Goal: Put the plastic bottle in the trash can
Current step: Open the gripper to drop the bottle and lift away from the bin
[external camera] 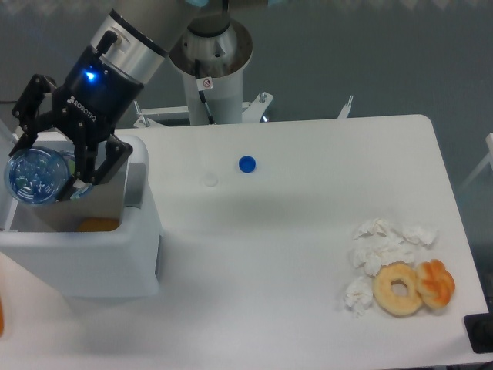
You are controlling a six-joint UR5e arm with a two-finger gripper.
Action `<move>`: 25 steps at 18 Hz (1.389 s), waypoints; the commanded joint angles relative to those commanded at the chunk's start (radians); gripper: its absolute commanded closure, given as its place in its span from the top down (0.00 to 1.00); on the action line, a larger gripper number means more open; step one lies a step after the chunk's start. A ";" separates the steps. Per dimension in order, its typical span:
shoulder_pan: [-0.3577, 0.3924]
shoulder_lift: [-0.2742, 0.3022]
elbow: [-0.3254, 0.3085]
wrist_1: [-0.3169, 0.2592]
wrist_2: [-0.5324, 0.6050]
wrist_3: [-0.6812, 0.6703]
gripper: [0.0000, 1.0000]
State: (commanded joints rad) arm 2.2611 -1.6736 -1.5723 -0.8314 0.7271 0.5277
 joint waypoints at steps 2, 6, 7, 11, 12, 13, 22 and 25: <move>0.000 0.000 -0.003 0.000 0.000 0.000 0.87; 0.000 0.000 -0.006 0.000 0.000 0.000 0.95; 0.000 0.002 -0.008 -0.002 0.000 0.000 0.95; 0.000 0.002 -0.008 -0.002 0.002 0.002 1.00; 0.000 0.000 -0.008 -0.002 0.000 0.002 1.00; 0.003 -0.005 -0.006 -0.002 0.003 0.000 1.00; 0.093 -0.023 0.023 -0.008 0.371 0.171 1.00; 0.098 -0.023 0.021 -0.009 0.492 0.221 1.00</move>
State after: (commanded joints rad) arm 2.3592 -1.6966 -1.5508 -0.8406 1.2192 0.7484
